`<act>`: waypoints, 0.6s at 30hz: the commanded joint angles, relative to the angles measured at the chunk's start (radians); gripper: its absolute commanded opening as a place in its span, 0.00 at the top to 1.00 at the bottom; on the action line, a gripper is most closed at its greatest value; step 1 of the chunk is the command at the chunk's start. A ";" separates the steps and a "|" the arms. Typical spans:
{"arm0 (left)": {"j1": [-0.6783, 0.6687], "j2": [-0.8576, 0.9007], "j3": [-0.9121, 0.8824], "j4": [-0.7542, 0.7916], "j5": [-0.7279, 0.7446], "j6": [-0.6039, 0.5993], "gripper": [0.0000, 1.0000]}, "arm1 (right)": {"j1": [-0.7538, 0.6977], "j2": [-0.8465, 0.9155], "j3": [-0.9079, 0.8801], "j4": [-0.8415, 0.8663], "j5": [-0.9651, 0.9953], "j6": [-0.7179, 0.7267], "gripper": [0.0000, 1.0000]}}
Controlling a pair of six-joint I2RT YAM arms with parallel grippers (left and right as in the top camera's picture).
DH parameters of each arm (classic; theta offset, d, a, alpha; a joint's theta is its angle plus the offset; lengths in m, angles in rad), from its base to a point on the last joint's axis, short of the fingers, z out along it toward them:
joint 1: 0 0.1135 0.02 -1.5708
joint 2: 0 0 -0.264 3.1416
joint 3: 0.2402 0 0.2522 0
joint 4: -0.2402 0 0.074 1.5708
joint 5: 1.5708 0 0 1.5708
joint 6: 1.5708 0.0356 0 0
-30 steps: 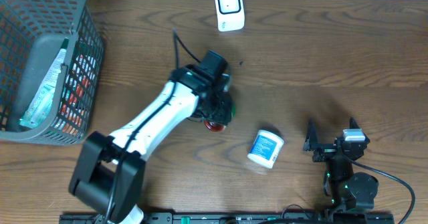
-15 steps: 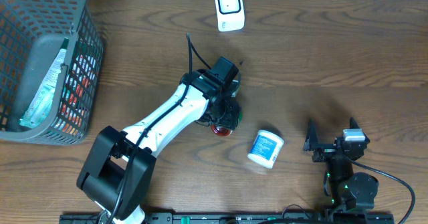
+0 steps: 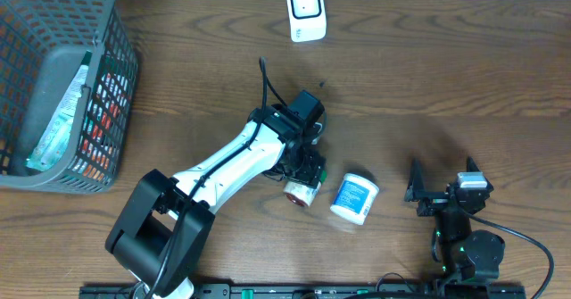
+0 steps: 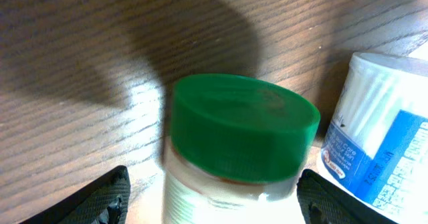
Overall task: Scan the item barcode
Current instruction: 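Lift the green-capped jar out and carry it beside the tub, then lower the jar onto the table left of the tub and release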
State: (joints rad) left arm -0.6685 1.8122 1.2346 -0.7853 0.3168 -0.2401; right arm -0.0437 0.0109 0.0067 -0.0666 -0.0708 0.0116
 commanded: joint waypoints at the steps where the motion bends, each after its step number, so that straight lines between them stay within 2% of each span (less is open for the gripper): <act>1: -0.001 0.000 0.000 -0.017 0.012 -0.005 0.22 | -0.005 -0.006 -0.001 -0.005 0.006 0.010 0.01; 5: 0.000 0.000 0.000 -0.014 0.012 -0.005 0.17 | -0.005 -0.006 -0.001 -0.005 0.006 0.010 0.01; 18: 0.000 0.000 0.002 -0.002 0.012 -0.005 0.16 | -0.005 -0.006 -0.001 -0.005 0.006 0.010 0.01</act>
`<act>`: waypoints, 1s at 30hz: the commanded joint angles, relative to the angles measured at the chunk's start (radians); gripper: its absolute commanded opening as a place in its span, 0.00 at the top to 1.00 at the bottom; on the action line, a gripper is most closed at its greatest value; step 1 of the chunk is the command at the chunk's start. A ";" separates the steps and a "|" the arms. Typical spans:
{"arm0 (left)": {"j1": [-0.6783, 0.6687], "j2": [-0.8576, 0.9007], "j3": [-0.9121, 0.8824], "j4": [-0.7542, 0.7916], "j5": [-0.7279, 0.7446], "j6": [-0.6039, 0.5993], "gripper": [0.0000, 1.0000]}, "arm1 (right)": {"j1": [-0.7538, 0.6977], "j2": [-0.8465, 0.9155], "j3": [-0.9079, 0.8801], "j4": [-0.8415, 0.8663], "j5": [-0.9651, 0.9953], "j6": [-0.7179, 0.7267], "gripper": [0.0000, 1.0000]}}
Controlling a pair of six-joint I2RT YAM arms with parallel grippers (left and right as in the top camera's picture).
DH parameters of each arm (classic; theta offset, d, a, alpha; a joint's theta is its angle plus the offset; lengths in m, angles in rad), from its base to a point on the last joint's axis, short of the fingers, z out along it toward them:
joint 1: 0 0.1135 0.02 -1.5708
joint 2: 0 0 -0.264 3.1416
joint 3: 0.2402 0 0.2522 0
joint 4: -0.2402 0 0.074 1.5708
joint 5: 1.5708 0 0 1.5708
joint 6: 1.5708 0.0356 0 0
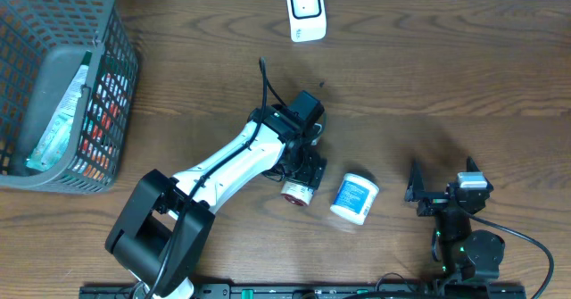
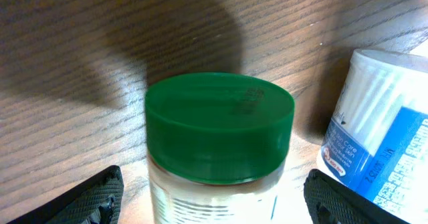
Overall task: Scan the item barcode
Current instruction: 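Lower the jar onto the table left of the tub and release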
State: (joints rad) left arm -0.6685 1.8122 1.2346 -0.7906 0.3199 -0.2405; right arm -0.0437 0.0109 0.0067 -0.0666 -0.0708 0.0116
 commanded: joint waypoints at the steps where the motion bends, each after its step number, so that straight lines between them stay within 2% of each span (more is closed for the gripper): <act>1: 0.000 0.000 0.002 0.005 0.009 -0.005 0.16 | -0.005 -0.006 -0.001 -0.004 0.006 0.010 0.01; 9: 0.000 -0.006 0.012 0.016 0.009 -0.005 0.16 | -0.005 -0.006 -0.001 -0.005 0.006 0.010 0.01; 17: 0.010 -0.090 0.064 0.024 0.007 -0.005 0.16 | -0.005 -0.006 -0.001 -0.005 0.006 0.010 0.01; 24: 0.082 -0.241 0.075 0.021 -0.109 -0.005 0.16 | -0.005 -0.006 -0.001 -0.005 0.006 0.010 0.01; 30: 0.240 -0.463 0.078 -0.001 -0.161 0.011 0.16 | -0.005 -0.006 -0.001 -0.005 0.006 0.010 0.01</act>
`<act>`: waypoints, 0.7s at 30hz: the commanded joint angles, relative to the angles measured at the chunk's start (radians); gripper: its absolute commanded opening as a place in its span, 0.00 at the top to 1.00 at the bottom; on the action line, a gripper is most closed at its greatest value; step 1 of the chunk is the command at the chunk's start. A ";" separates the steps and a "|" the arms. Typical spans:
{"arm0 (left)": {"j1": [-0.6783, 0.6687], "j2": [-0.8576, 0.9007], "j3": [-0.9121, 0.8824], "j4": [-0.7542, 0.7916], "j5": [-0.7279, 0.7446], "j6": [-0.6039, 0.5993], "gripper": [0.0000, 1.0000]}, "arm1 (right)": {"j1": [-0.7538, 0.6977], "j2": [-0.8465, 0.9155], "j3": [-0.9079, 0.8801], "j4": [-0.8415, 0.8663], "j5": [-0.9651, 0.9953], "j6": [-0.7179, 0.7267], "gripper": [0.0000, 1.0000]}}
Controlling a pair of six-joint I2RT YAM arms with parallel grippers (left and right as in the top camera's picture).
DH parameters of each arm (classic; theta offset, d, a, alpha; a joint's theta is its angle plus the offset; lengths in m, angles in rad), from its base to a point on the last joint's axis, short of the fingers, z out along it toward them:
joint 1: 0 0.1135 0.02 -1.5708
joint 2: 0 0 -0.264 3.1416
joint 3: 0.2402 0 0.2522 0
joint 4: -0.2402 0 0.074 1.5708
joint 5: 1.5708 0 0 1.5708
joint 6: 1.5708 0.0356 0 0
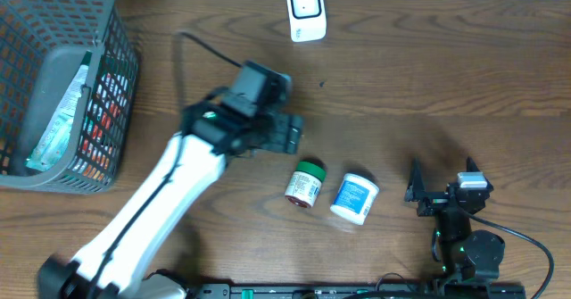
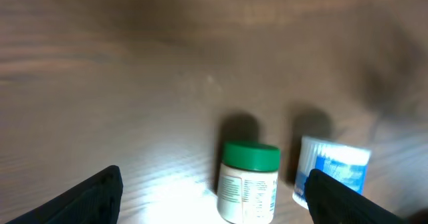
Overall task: Scan the item barcode
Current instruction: 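Lower the jar onto the table left of the tub and release, then move the left gripper back up into the grey basket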
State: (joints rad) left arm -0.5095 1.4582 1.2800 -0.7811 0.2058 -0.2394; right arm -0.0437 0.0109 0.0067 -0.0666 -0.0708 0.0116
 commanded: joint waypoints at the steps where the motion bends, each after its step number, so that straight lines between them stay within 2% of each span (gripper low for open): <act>1: 0.110 -0.138 0.037 -0.015 -0.047 0.018 0.17 | -0.005 -0.006 -0.001 -0.005 0.006 0.010 0.01; 3: 0.169 -0.191 0.053 -0.030 -0.047 0.029 0.22 | -0.005 -0.006 -0.001 -0.005 0.006 0.010 0.01; 7: 0.323 -0.277 0.152 -0.109 -0.046 0.071 0.23 | -0.005 -0.006 -0.001 -0.005 0.006 0.010 0.01; 11: 0.429 -0.284 0.290 -0.199 -0.049 0.117 0.37 | -0.005 -0.006 -0.001 -0.005 0.006 0.010 0.01; 17: 0.531 -0.286 0.433 -0.224 -0.050 0.116 0.66 | -0.005 -0.006 -0.001 -0.005 0.006 0.010 0.01; 21: 0.538 -0.304 0.446 -0.217 -0.050 0.115 0.69 | -0.005 -0.006 -0.001 -0.005 0.006 0.010 0.01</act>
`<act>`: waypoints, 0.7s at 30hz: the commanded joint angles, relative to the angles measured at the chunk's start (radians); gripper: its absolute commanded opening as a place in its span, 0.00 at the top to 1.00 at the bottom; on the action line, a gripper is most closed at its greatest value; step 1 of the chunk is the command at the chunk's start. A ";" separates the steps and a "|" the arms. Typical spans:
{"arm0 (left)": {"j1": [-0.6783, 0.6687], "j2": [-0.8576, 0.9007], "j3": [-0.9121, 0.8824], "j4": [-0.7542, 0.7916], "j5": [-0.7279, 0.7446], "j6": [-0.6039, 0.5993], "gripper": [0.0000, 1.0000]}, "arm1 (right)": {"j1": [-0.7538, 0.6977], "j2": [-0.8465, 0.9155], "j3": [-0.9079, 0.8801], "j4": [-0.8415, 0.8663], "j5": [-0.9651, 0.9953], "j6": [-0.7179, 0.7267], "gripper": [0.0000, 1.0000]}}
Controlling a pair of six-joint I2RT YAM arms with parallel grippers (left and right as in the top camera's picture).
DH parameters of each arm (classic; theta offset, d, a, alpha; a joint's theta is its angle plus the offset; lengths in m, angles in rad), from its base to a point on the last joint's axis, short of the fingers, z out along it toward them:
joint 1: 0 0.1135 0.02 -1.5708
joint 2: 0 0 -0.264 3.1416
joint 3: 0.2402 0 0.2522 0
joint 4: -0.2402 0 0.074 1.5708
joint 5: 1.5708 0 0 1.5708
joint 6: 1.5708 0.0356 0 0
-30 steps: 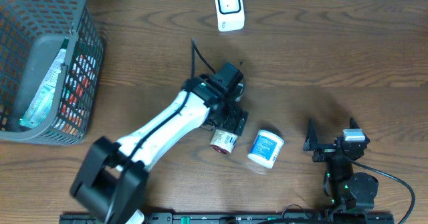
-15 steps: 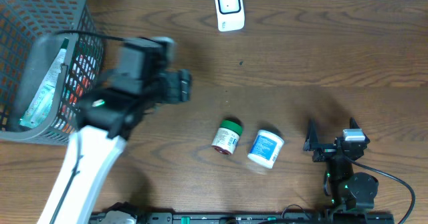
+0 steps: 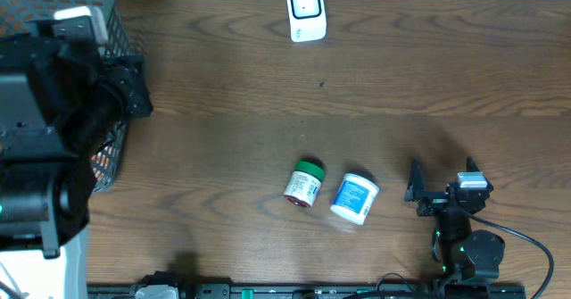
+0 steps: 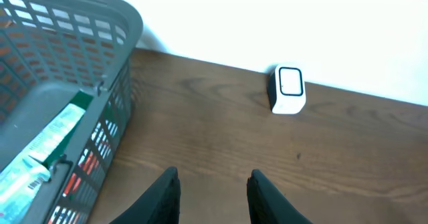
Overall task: Scan the item barcode
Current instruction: 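Move the left gripper back up into the grey basket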
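A green-lidded jar (image 3: 305, 184) stands on the wooden table beside a white tub with a blue label (image 3: 355, 197). The white barcode scanner (image 3: 305, 12) sits at the far edge and is also in the wrist view as the scanner (image 4: 289, 90). My left gripper (image 3: 134, 94) hangs high at the left next to the basket. In the wrist view the left gripper (image 4: 212, 174) is open and holds nothing. My right gripper (image 3: 443, 181) rests open at the right front, apart from the tub.
A grey mesh basket (image 4: 107, 70) with packets inside stands at the far left, partly hidden under my left arm in the overhead view. Bare wood table (image 3: 401, 85) lies between the scanner and the two containers.
My left arm has gone from above the table just left of the jar to high up at the far left by the basket. Jar, tub and right arm have not moved.
My left gripper's fingers stood on either side of the green-lidded jar next to the tub, at first tilted, then upright. Then the gripper was open and clear of it, the jar standing alone. Now the arm is over by the basket.
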State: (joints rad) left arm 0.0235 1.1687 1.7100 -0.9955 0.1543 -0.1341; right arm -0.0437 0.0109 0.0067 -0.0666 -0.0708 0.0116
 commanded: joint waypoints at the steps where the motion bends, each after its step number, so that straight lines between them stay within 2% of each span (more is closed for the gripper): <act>1: 0.005 -0.019 0.016 -0.006 0.002 0.010 0.70 | -0.005 -0.006 -0.001 -0.005 0.006 0.010 0.01; 4: 0.005 -0.027 0.016 0.000 0.001 0.010 0.81 | -0.005 -0.006 -0.001 -0.005 0.006 0.010 0.01; 6: 0.005 -0.032 0.016 0.005 0.001 0.009 0.92 | -0.005 -0.006 -0.001 -0.005 0.006 0.010 0.01; 15: 0.006 -0.016 0.016 -0.021 -0.092 -0.044 0.93 | -0.005 -0.006 -0.001 -0.005 0.006 0.010 0.01; 17: 0.008 -0.003 0.017 -0.026 -0.112 -0.045 0.88 | -0.005 -0.006 -0.001 -0.004 0.006 0.010 0.01; 18: 0.012 0.003 0.018 -0.031 -0.122 -0.047 0.83 | -0.005 -0.006 -0.001 -0.005 0.006 0.010 0.01; 20: 0.026 0.022 0.019 -0.039 -0.140 -0.048 0.66 | -0.005 -0.006 -0.001 -0.005 0.006 0.010 0.01; 21: 0.035 0.032 0.019 -0.043 -0.155 -0.047 0.63 | -0.005 -0.006 -0.001 -0.005 0.006 0.010 0.01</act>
State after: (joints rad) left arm 0.0372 1.1706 1.7107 -1.0306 0.0616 -0.1673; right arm -0.0437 0.0109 0.0067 -0.0666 -0.0708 0.0116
